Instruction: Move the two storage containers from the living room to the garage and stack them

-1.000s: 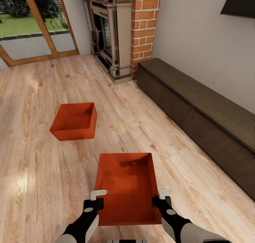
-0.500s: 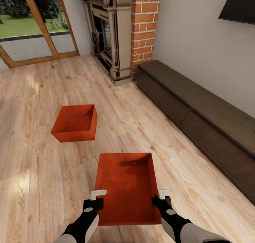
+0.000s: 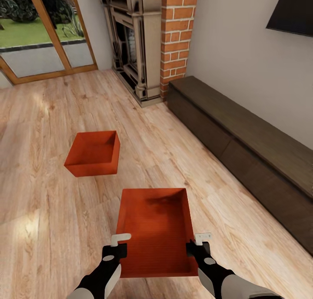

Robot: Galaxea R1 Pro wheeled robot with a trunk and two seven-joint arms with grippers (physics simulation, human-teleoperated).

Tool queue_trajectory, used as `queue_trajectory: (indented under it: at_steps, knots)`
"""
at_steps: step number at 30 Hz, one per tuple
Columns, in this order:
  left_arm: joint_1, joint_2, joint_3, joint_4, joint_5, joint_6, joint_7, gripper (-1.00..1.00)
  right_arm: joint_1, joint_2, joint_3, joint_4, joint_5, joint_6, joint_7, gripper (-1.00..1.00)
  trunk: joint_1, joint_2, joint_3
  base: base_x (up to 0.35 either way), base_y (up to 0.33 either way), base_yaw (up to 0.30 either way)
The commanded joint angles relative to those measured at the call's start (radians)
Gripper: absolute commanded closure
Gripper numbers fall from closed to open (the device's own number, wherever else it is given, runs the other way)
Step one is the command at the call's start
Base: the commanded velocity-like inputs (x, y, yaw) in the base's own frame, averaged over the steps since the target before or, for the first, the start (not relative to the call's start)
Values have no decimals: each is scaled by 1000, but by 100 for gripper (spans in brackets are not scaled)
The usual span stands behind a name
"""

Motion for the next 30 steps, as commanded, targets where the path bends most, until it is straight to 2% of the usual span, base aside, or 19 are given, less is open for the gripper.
queue_trajectory:
  at_steps: [1,30]
  knots:
    - [0,-1,8,1,-5,2,9,100,-1,0,-19,0,4,-3,-7,100,-4,7,3,0,0,0]
    - [0,-1,8,0,-4,2,8,100,-1,0,-19,-1,13,-3,-7,100,-115,210,94,0,0,0]
